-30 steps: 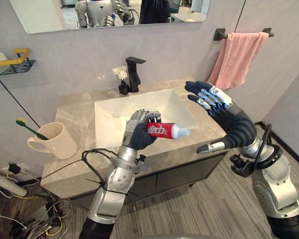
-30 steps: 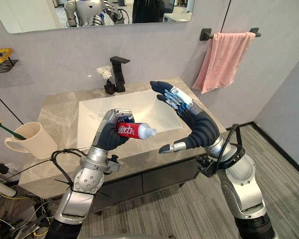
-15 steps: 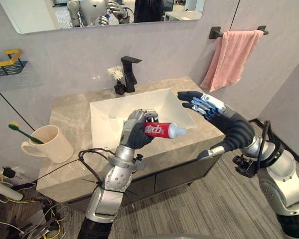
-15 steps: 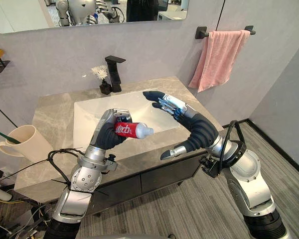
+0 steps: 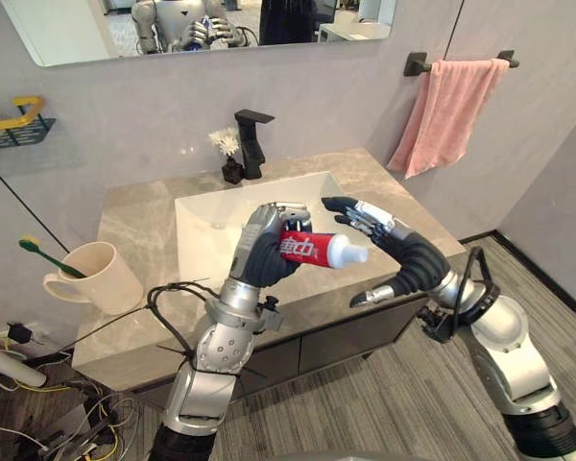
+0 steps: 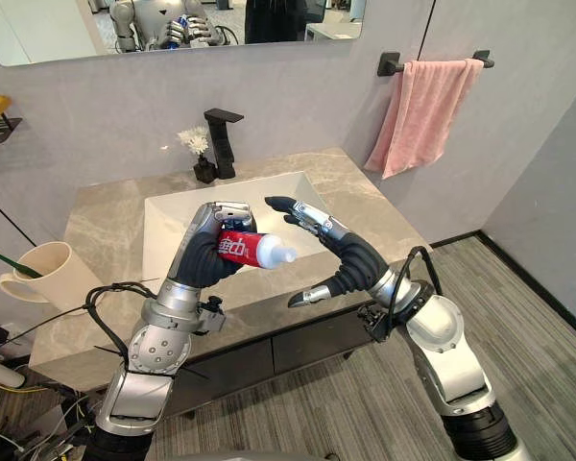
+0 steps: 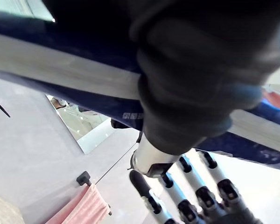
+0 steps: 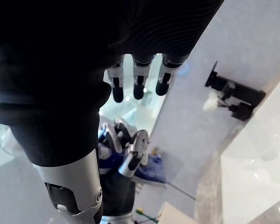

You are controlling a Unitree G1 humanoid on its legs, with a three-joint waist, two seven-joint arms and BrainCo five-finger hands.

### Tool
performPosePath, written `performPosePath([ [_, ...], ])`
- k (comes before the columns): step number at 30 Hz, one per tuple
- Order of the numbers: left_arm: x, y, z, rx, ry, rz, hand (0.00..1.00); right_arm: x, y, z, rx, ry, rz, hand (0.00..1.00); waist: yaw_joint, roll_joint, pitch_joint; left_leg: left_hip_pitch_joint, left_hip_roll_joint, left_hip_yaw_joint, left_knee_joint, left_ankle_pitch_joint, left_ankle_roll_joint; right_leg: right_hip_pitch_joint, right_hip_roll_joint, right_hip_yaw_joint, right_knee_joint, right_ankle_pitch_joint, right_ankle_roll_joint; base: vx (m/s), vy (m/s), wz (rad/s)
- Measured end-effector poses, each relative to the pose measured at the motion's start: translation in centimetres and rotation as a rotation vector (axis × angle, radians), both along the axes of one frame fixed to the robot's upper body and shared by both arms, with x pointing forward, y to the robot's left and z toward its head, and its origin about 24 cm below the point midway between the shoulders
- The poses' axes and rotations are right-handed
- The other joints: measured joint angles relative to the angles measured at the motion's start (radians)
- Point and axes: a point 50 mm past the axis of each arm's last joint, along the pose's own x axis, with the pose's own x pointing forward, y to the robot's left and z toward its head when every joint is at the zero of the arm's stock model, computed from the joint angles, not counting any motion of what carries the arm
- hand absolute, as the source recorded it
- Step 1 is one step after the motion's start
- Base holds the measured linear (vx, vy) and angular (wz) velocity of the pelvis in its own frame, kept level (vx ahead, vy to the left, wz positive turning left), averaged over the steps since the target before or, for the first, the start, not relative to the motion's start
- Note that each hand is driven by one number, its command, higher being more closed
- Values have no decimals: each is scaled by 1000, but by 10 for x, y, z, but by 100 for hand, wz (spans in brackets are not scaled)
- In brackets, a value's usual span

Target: Organize washtable

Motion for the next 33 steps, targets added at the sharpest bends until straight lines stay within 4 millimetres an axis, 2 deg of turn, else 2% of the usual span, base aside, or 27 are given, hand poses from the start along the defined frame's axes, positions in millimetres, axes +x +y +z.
performPosePath([
  [7,-8,-7,9,-37,-35,-57,100,-3,22,-5,85,10,28,0,8,6,2,-1,0,-3,-1,0,0,0,0,-5,1,-5,0,-2,-1,1],
  [14,-10,-12,8,-43,-30,-85,100,-3,36,1,107,-34,48,0,9,6,2,-2,1,-3,-2,0,0,-1,0,-5,1,-5,0,0,0,0],
  [20,-9,-12,8,-43,-29,-81,100,-14,36,17,104,-137,72,0,10,2,5,-2,2,0,-2,0,0,-2,1,-2,1,-6,0,0,0,0],
  [24,-11,-12,9,-43,-48,-89,100,-20,29,27,57,-202,63,0,10,-6,10,-1,1,3,-4,-1,0,-4,2,1,1,-6,0,0,0,0],
  [29,-6,-2,5,-37,-26,-35,100,-35,17,58,59,-395,50,0,8,-5,20,1,2,12,-5,-1,0,-8,3,9,1,-6,0,0,0,-4],
  [33,-4,-1,3,-32,-15,-26,100,-40,12,66,65,-445,46,0,8,-8,22,1,2,16,-9,-1,0,-12,3,13,1,-6,0,0,0,-3],
])
